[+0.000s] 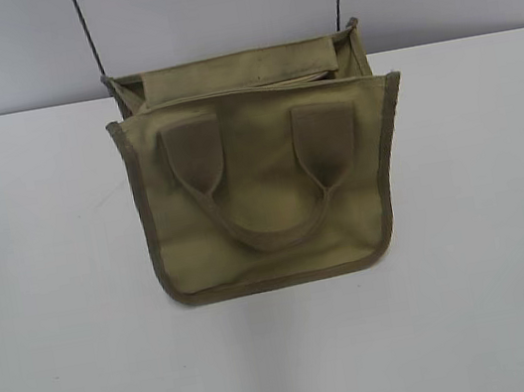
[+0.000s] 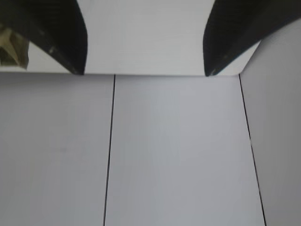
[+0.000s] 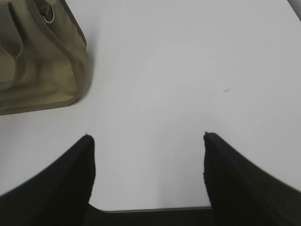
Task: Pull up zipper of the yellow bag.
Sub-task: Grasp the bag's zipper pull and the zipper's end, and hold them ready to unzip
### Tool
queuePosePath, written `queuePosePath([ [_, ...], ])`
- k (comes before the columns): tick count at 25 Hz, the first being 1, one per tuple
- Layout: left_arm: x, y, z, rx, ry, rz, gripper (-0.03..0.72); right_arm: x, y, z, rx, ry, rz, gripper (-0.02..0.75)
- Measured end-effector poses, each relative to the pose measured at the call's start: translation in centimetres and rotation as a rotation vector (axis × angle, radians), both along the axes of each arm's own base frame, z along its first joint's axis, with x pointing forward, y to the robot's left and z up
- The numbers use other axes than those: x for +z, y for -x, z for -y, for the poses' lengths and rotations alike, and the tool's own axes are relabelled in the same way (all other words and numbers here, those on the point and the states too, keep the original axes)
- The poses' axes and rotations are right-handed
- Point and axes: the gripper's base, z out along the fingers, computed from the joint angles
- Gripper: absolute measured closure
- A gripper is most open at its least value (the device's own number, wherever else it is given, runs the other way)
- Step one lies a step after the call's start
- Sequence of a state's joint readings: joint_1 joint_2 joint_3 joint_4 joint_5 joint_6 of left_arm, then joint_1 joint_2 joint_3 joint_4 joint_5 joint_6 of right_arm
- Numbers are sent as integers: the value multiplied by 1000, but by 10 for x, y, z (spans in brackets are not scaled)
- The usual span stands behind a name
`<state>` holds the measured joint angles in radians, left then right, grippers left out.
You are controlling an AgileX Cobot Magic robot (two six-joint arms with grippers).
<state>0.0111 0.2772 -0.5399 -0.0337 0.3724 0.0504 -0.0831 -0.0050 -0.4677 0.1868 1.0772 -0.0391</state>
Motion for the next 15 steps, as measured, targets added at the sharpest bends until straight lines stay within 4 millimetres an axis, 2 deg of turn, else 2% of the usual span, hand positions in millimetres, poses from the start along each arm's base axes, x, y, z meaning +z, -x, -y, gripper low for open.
queuePosePath([
  [2,2,-19,0,0,4,54,139,0,0,0,0,0,0,214],
  [5,-8,-50,0,-3,18,116,152,0,0,0,0,0,0,214],
  [8,-37,-77,4,-27,18,97,155,0,0,0,0,0,0,214],
  [13,-91,-117,21,-115,-14,-52,157,0,0,0,0,0,0,214],
  [15,-103,-129,31,-178,-68,-65,165,0,0,0,0,0,0,214],
])
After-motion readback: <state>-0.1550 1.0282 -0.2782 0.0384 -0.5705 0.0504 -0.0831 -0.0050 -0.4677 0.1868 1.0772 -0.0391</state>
